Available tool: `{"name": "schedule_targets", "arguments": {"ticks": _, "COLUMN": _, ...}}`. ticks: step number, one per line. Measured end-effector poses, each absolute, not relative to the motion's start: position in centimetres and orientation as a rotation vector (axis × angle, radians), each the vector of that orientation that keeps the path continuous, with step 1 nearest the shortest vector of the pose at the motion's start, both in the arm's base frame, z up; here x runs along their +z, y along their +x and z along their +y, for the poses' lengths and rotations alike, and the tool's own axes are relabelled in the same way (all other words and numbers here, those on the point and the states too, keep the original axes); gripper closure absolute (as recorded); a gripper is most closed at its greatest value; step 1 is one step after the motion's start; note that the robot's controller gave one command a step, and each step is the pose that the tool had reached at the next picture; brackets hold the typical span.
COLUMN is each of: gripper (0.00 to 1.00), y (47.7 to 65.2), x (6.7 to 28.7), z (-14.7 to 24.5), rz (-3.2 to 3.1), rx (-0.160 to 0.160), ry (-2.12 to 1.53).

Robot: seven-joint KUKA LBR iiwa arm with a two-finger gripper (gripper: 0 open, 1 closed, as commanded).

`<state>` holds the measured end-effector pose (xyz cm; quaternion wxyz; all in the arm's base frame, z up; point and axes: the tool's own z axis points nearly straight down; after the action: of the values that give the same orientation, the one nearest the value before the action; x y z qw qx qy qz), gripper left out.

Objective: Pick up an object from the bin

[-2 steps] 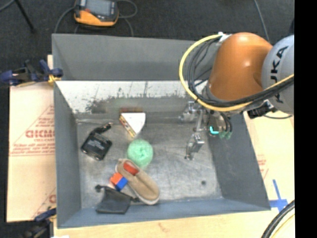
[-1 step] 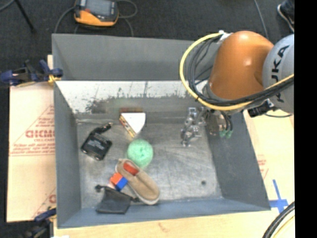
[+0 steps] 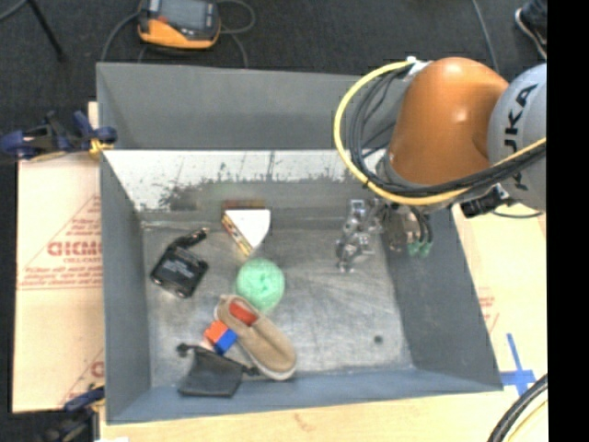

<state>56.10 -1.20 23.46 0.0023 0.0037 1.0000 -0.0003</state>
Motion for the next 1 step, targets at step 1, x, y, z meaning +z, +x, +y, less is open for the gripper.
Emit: {"name": "schedule_targets", "arguments": {"ticks": 1, "gripper": 1.00, "y": 55.94, "x": 20.14, "z": -0.61, "rz": 3.129, "rx": -0.003, "ry": -0.085}}
